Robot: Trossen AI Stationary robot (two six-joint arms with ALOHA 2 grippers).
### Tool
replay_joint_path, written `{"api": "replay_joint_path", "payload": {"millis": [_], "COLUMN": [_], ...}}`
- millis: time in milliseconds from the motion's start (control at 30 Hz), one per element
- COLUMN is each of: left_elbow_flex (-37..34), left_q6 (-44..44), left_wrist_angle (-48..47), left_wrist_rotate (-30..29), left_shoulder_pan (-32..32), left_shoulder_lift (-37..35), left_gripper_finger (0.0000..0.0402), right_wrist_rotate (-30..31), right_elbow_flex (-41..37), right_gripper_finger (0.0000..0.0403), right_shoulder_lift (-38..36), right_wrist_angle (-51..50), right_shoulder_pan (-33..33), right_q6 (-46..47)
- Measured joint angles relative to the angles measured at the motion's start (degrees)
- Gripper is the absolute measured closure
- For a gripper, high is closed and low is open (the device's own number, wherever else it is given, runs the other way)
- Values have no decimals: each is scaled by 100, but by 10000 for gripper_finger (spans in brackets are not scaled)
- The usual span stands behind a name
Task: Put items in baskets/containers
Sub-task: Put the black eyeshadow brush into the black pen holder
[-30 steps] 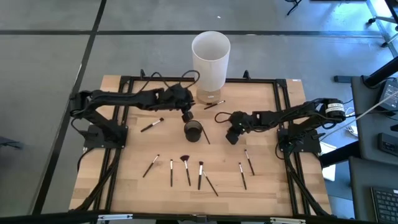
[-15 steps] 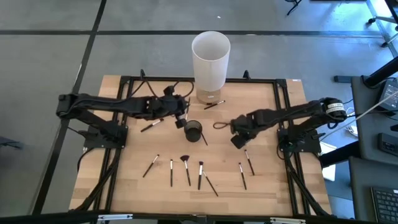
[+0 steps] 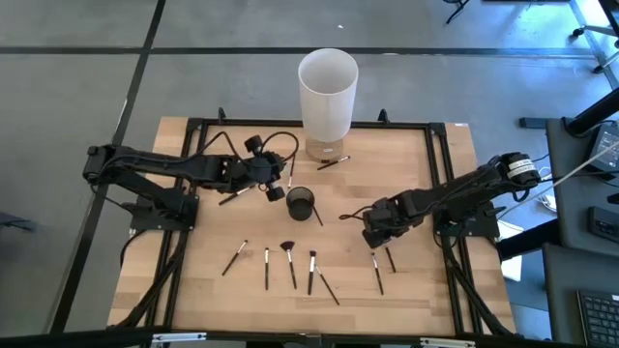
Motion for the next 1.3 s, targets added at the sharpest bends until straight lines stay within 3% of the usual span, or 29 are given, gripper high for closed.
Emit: {"api": "replay_joint_path", "payload": {"millis": [333, 667, 933, 1167, 1300], "left_elbow_flex": [-2, -2, -7, -7, -7], "left_q6": [-76, -113, -114, -157, -190], "left_wrist_angle": [-25, -185, -236, -284, -345], "left_wrist_rotate": [112, 100, -317, -346, -345], "left_shoulder_pan": [0, 0, 0, 0, 0], "left_shoulder_lift": [0, 2, 2, 4, 4], "left_gripper_finger": [339, 357, 363, 360, 363], "right_wrist_rotate": [26, -79, -94, -91, 356], "right_elbow_flex": [-684, -1203, -1181, -1149, -735], "right_gripper_finger": [242, 310, 379, 380, 379], "right_shoulder_lift": [3, 332, 355, 334, 182], "right_wrist_angle": [1262, 1586, 1372, 1589, 1487], "right_shoulder_pan": [284, 381, 57, -138, -139], "right_q6": [265, 558, 246, -241, -602]}}
